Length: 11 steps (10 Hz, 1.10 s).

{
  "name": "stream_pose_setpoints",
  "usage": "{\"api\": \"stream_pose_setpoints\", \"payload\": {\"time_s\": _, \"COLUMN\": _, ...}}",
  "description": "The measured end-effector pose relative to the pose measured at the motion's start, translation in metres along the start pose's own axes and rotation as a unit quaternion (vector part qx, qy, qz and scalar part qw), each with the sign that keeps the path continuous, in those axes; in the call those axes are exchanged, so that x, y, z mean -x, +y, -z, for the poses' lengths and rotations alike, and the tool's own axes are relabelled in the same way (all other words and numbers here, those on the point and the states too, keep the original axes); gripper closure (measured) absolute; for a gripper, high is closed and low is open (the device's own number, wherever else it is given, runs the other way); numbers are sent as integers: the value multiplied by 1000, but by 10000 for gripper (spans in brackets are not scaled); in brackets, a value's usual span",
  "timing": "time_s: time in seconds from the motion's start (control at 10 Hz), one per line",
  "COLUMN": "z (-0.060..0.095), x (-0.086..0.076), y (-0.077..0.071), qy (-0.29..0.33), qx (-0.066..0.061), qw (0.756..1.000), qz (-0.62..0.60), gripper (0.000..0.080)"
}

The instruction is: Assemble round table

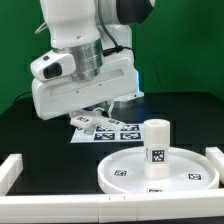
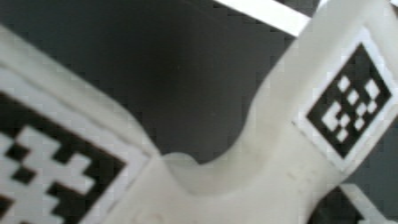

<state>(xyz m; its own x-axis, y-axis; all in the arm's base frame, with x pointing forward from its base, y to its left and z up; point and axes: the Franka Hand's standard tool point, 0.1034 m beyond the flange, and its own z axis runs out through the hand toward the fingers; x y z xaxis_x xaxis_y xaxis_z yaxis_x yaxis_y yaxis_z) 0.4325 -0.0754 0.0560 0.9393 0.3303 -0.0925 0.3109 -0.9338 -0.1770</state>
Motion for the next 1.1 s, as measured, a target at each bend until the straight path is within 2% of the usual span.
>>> {"api": "stream_pose_setpoints", "payload": {"time_s": 0.1, "z": 0, "x": 0, "y": 0, "qy": 0, "qx": 0, "qw": 1000, "qz": 0, "gripper": 381}}
{"api": "stream_pose_setpoints", "payload": {"time_s": 0.2, "z": 1, "x": -2, "y": -5, "qy": -7, "qx": -7, "qw": 1000, "qz": -1, "gripper": 381}}
{"api": "stream_pose_setpoints", "payload": {"time_s": 0.3, "z": 8, "x": -12, "y": -19, "qy": -21, "qx": -26, "qw": 999, "qz": 9, "gripper": 381}}
{"api": "stream_pose_setpoints", "payload": {"time_s": 0.4, "z": 20, "x": -28, "y": -26, "qy": -23, "qx": -35, "qw": 999, "qz": 19, "gripper": 381}}
{"api": "stream_pose_setpoints", "payload": {"time_s": 0.5, "z": 36, "x": -44, "y": -34, "qy": -25, "qx": -39, "qw": 999, "qz": 27, "gripper": 381}}
{"api": "stream_pose_setpoints", "payload": {"time_s": 0.6, "z": 48, "x": -56, "y": -38, "qy": -15, "qx": -33, "qw": 999, "qz": 33, "gripper": 381}}
{"api": "stream_pose_setpoints", "payload": {"time_s": 0.9, "z": 44, "x": -54, "y": -37, "qy": -16, "qx": -33, "qw": 999, "qz": 35, "gripper": 381}}
{"api": "stream_pose_setpoints", "payload": {"time_s": 1.0, "z": 44, "x": -55, "y": -40, "qy": -17, "qx": -38, "qw": 999, "qz": 34, "gripper": 381}}
{"api": "stream_pose_setpoints", "payload": {"time_s": 1.1, "z": 47, "x": -65, "y": -51, "qy": -28, "qx": -55, "qw": 998, "qz": 34, "gripper": 381}}
